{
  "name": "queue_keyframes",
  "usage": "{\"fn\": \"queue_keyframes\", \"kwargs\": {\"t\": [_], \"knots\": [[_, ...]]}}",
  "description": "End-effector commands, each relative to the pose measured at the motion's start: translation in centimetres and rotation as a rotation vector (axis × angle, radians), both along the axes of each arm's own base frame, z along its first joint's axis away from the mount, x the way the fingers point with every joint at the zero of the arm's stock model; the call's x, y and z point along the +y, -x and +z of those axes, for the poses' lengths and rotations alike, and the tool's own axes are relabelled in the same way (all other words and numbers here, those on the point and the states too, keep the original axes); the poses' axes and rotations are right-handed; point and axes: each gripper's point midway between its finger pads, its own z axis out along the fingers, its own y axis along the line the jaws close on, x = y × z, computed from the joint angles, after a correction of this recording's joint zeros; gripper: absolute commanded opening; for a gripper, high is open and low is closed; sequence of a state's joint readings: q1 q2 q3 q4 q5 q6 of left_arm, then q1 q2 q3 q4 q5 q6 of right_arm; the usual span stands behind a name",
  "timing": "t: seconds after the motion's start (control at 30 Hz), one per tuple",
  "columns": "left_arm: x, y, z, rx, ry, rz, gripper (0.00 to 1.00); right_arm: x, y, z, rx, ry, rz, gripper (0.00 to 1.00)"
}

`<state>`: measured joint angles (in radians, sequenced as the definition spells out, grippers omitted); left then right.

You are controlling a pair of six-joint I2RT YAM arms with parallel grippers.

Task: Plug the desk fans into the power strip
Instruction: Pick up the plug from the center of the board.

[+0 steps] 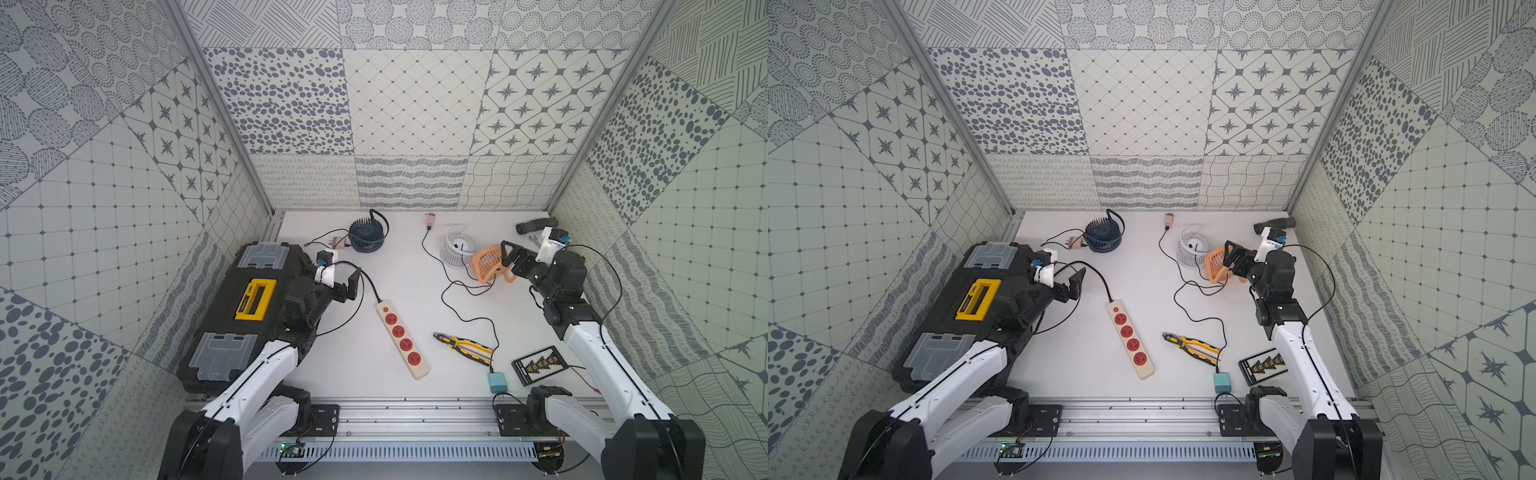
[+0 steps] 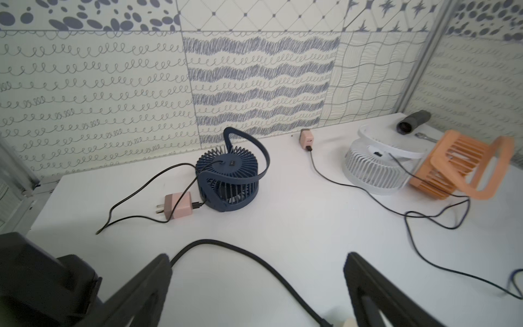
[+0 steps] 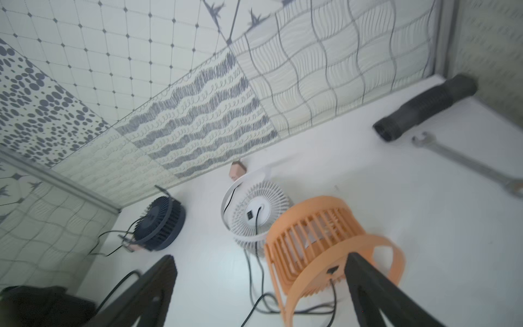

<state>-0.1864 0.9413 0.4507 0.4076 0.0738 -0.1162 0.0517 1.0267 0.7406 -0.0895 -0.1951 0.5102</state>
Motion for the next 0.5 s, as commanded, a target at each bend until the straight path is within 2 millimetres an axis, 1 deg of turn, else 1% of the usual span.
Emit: {"fn": "queue_keyframes", "kwargs": {"t": [0.0, 0.1, 0.2, 0.23, 0.3, 0.37, 0.47], "knots": [[-3.1, 4.1, -1.6, 0.147, 0.022, -0.081, 0.98, 2.9, 6.9, -9.3, 0.515, -0.036, 0.050, 0.97], [-5.0, 5.7, -1.2, 0.182, 0.044, -0.135, 0.97, 3.2, 9.9, -10.7, 0.625, 0.065, 0.011, 0.95], [-6.9, 7.1, -0.9, 0.214, 0.067, -0.198, 0.96, 3.4, 12.6, -11.9, 0.710, 0.117, -0.020, 0.93], [-7.4, 7.5, -0.7, 0.217, 0.070, -0.216, 0.96, 3.3, 13.4, -12.5, 0.739, 0.132, -0.030, 0.93], [-8.4, 8.1, -0.2, 0.214, 0.070, -0.252, 0.96, 2.5, 15.0, -13.9, 0.807, 0.168, -0.069, 0.91], [-9.2, 8.4, 0.4, 0.204, 0.064, -0.277, 0.96, 1.6, 16.1, -14.7, 0.844, 0.179, -0.111, 0.90], [-10.1, 8.6, 0.7, 0.203, 0.055, -0.307, 0.96, 0.6, 16.8, -15.1, 0.842, 0.178, -0.166, 0.85]]}}
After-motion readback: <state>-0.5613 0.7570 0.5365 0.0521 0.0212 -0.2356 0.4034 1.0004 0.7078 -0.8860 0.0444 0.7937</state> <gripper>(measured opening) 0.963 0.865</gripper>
